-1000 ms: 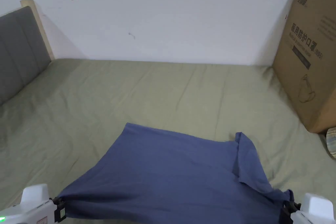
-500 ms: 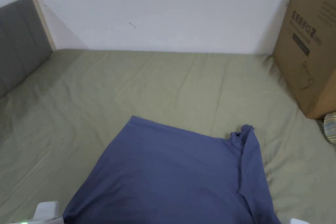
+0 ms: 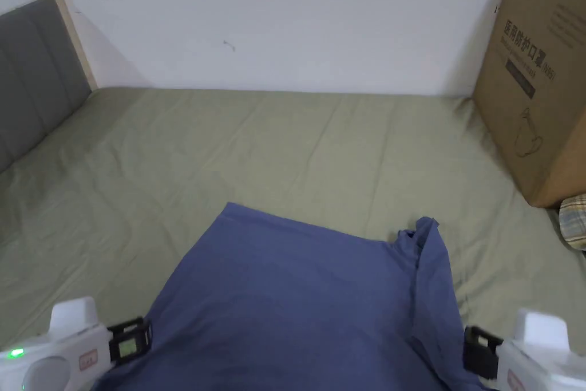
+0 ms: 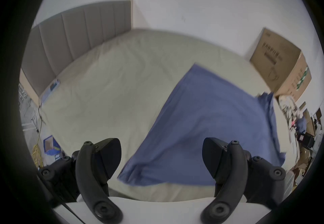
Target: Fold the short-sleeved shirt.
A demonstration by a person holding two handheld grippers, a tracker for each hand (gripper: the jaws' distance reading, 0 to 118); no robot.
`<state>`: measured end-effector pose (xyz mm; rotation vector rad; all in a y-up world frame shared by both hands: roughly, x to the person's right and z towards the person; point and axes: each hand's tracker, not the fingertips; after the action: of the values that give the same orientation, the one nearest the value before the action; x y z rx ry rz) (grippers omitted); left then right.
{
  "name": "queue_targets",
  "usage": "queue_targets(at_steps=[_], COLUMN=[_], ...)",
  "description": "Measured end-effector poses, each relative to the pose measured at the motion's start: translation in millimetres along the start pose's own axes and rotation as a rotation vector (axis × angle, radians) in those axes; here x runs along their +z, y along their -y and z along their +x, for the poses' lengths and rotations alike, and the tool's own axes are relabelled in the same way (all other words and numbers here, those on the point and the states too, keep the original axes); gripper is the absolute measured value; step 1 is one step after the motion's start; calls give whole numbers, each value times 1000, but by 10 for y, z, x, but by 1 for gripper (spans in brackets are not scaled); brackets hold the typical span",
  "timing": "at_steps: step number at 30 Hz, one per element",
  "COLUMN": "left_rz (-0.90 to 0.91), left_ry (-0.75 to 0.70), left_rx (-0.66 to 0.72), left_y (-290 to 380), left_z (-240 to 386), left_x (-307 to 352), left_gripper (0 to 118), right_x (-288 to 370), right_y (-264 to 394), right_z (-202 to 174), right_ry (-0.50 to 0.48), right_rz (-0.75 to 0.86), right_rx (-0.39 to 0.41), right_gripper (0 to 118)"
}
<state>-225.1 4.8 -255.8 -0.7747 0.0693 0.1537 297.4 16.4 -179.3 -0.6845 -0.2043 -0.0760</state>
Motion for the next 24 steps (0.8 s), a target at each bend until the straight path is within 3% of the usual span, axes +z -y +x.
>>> queue_targets(at_steps=[1, 2, 5, 6, 9, 10, 11, 13, 14, 15, 17, 18, 19, 20, 24], left_rz=[39, 86, 221, 261, 378, 410, 446, 500, 514, 523, 559, 567, 564, 558, 522], left_ry=[6, 20, 60, 75, 121, 129, 129, 142, 138, 136, 165, 180, 183, 201, 245], left_rx=[-7, -16, -46, -46, -58, -70, -79, -115, -124, -137, -146, -150, -143, -135, -114], left_y=[-83, -179, -412, -475, -645, -676, -701, -725, -734, -733, -727, -725, -724, -727, -770], left_z=[74, 150, 304, 343, 600, 666, 725, 787, 820, 869, 924, 943, 960, 972, 930], left_x=[96, 200, 393, 442, 764, 828, 880, 853, 831, 840, 828, 819, 810, 800, 614], left_gripper=[100, 100, 99, 99, 99, 98, 97, 87, 79, 68, 40, 18, 5, 1, 0], right_x=[80, 159, 425, 527, 735, 794, 833, 905, 925, 931, 950, 953, 935, 929, 876], right_y=[-112, -226, -524, -607, -759, -791, -806, -828, -841, -840, -839, -842, -842, -840, -844], right_z=[-15, 5, -58, -119, -175, -205, -223, -260, -253, -261, -270, -285, -275, -273, -269], right_ry=[-5, 83, 66, -59, -33, -31, -19, 4, 94, 86, 90, 72, 82, 83, 66], right_rz=[42, 74, 214, 242, 346, 387, 413, 455, 488, 488, 501, 509, 509, 508, 515], right_rx=[6, 8, 27, -47, -28, 28, 34, 55, 123, 115, 119, 111, 111, 109, 99], right_gripper=[74, 74, 74, 74, 74, 74, 74, 73, 71, 66, 42, 19, 3, 2, 0])
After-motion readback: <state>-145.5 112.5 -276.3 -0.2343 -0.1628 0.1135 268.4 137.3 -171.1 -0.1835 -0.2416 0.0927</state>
